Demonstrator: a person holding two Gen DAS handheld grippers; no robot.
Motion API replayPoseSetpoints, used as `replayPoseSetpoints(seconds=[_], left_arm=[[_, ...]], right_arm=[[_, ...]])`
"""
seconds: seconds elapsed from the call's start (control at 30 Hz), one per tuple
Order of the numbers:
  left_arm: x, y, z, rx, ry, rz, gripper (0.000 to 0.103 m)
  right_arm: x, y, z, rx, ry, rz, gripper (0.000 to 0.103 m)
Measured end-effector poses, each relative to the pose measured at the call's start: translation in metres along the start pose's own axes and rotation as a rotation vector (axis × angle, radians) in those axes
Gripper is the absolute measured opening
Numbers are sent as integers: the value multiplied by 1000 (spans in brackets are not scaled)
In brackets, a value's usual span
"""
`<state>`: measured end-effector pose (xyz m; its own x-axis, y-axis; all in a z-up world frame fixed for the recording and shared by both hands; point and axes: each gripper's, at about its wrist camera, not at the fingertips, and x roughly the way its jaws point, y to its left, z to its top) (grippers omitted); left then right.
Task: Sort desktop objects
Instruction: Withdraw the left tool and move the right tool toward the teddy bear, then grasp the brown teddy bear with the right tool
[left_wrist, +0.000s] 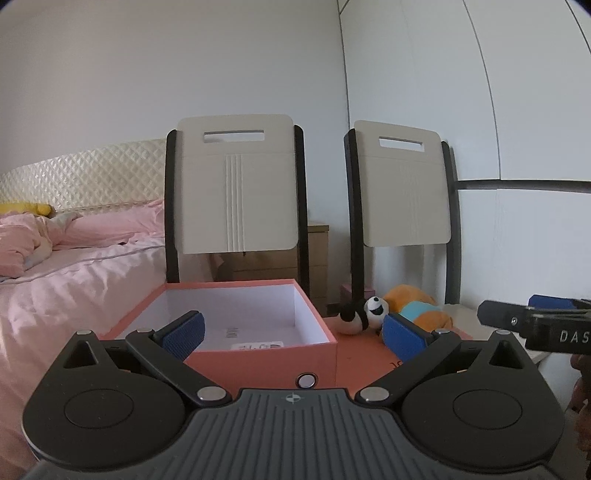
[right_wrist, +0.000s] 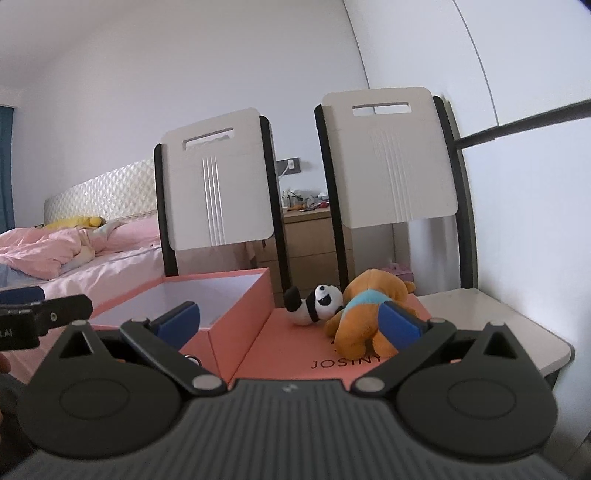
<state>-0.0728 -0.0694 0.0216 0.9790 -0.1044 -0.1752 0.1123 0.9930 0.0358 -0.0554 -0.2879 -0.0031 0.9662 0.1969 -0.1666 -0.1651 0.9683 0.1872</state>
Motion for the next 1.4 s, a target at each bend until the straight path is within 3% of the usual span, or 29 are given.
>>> replayPoseSetpoints(seconds=[0.43, 0.7, 0.87, 1.13, 1.4], left_arm=[[2, 0, 5, -7, -8, -26, 103], [10, 7, 6, -1, -3, -38, 103], [19, 14, 11, -26, -3, -41, 103], [50, 19, 17, -50, 4, -64, 103], [100, 38, 14, -51, 59, 5, 103]], right_arm=[[-9, -4, 10, 22, 19, -7, 103], [-1, -3, 21, 11, 61, -51, 103], [10, 3, 32, 24, 80, -34, 103], [55, -15, 51, 12, 163, -116, 103], [144, -38, 35, -26, 288, -156, 103]])
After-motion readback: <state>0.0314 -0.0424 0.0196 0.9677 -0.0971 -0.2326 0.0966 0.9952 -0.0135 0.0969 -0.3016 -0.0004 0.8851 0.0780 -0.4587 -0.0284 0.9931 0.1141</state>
